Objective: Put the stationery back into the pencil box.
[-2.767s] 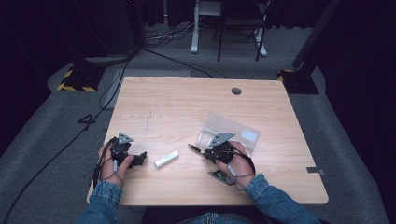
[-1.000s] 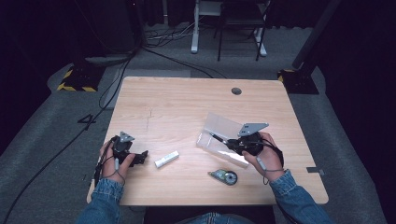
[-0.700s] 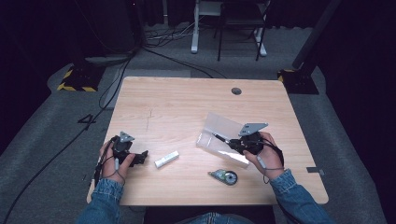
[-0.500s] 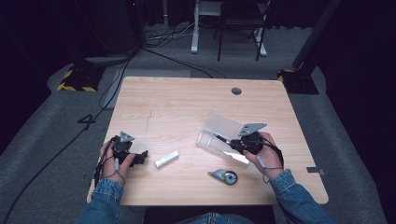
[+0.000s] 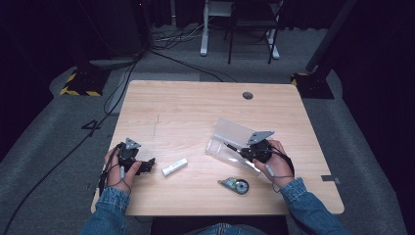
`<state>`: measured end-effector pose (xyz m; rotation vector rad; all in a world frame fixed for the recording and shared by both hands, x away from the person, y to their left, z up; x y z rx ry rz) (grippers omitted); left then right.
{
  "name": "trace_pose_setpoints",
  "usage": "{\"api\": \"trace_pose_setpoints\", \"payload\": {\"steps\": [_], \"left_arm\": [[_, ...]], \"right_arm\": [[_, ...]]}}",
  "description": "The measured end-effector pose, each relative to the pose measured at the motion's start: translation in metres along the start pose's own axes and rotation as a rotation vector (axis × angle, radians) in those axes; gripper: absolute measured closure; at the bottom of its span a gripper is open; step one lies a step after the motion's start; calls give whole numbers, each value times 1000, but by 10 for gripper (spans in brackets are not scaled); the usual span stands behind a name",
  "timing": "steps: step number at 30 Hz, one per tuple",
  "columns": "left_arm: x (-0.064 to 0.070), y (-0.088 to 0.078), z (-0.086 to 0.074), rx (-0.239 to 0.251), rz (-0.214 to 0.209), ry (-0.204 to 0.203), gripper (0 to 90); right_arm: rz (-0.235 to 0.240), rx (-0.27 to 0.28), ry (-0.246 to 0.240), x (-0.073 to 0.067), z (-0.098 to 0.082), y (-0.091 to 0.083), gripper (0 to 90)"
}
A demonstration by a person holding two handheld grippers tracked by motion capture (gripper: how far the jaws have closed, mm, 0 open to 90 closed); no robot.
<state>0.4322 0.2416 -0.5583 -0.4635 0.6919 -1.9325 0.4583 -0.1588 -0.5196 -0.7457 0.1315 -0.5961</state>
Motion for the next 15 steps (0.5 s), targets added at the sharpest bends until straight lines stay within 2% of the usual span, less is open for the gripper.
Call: {"api": "trace_pose_setpoints", "payload": {"steps": [15], "left_arm": [[0,0,0,2,0,-2,2]], "right_arm": [[-18,-26,0,3,-6,7,798]]}}
Point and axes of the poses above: each handheld gripper's, and its own axes: y roughly forward along the jaws, z roughly out of its top, x roughly to its right, the point moved 7 cm from there along y, roughly forward along the jaws, and after that the axes turned 8 degrees about x, right-handed, at the moved point
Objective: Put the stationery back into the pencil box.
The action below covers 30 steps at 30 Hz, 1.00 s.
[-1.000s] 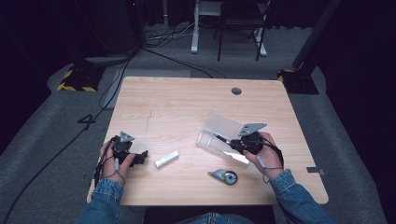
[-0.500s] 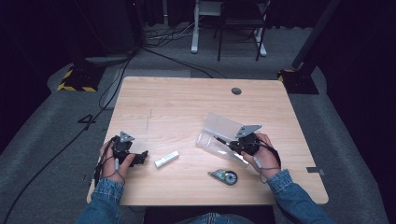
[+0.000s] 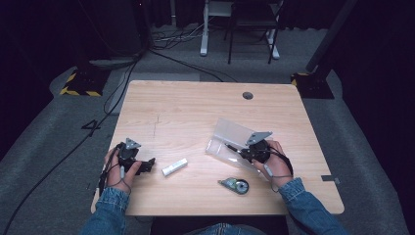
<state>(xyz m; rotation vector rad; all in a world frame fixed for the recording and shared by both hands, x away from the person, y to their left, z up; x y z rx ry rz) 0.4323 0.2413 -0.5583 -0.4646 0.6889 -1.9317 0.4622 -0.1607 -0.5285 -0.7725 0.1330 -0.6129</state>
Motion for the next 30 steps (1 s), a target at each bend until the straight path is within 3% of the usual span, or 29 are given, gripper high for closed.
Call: {"api": "trace_pose_setpoints", "payload": {"steps": [14,26,30], "left_arm": [[0,0,0,0,0,0,2],[0,0,0,0,0,0,2],[0,0,0,0,0,0,2]], "right_arm": [[-9,-6,-8,0,-3,5,790],[-119,11,-97,5,2,1,594],[-74,26,-57,3,3,-2,673]]}}
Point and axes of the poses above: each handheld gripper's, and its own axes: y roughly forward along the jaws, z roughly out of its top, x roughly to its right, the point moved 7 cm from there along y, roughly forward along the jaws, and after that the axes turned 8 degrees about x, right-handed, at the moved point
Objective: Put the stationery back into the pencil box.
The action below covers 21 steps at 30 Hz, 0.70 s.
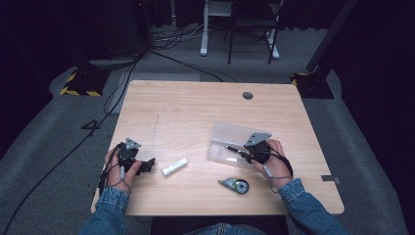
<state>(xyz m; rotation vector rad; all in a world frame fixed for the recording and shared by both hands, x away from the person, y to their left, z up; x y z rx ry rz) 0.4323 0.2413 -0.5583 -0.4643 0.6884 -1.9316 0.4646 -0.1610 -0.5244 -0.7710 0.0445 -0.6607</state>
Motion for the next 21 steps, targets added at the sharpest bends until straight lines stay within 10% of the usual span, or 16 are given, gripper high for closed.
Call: {"api": "trace_pose_setpoints", "payload": {"steps": [9,21], "left_arm": [[0,0,0,0,0,0,3],[0,0,0,0,0,1,3]], "right_arm": [[85,-33,27,-9,-4,0,837],[77,-50,54,-6,-10,4,782]]}}
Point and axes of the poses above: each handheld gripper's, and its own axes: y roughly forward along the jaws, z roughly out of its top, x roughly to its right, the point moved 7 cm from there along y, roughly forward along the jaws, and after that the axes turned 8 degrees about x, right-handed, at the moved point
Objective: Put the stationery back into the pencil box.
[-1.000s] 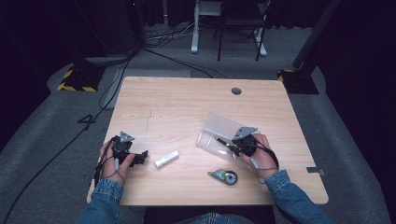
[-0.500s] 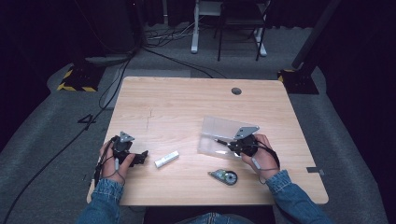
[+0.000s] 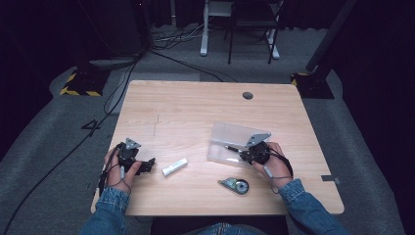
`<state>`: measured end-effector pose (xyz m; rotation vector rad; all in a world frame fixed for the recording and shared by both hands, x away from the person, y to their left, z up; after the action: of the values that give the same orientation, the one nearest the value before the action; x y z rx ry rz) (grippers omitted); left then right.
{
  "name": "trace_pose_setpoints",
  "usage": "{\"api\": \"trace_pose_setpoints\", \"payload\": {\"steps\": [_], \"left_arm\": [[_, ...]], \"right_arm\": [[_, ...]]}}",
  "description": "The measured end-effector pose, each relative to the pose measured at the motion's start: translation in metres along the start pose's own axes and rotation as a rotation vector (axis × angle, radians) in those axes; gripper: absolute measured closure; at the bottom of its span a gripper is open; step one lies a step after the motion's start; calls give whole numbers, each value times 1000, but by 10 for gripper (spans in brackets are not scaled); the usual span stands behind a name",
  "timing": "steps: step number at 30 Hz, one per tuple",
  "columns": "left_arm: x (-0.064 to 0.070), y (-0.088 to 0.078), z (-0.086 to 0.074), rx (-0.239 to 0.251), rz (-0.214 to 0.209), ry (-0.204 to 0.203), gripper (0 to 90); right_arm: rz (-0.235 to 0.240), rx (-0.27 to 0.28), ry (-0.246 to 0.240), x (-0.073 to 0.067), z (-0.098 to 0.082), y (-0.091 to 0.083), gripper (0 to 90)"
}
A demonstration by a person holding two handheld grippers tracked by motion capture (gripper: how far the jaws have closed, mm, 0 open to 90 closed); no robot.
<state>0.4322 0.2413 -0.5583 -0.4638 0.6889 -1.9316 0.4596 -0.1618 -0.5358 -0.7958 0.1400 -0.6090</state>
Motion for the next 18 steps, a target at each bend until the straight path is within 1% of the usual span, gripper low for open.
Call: {"api": "trace_pose_setpoints", "payload": {"steps": [2,3,5,8,14,18], "left_arm": [[0,0,0,1,2,3,4],[0,0,0,-1,4,6,5],[0,0,0,1,1,5,4],[1,0,0,0,-1,3,5],[0,0,0,-1,-3,6,4],[0,0,0,-1,-3,6,4]], "right_arm": [[-14,3,1,1,0,1,731],[-26,6,1,3,0,1,692],[-38,10,-5,4,1,1,652],[-44,13,-6,5,1,2,627],[-56,20,15,4,1,3,598],[-51,24,27,0,3,4,585]]}}
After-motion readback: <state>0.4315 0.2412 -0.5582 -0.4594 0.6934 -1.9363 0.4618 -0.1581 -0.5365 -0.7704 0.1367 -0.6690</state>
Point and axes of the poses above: each handheld gripper's, and its own axes: y roughly forward along the jaws, z roughly out of its top, x roughly to its right, the point moved 7 cm from there along y, roughly forward along the jaws, and after that the axes turned 8 degrees about x, right-handed, at the moved point
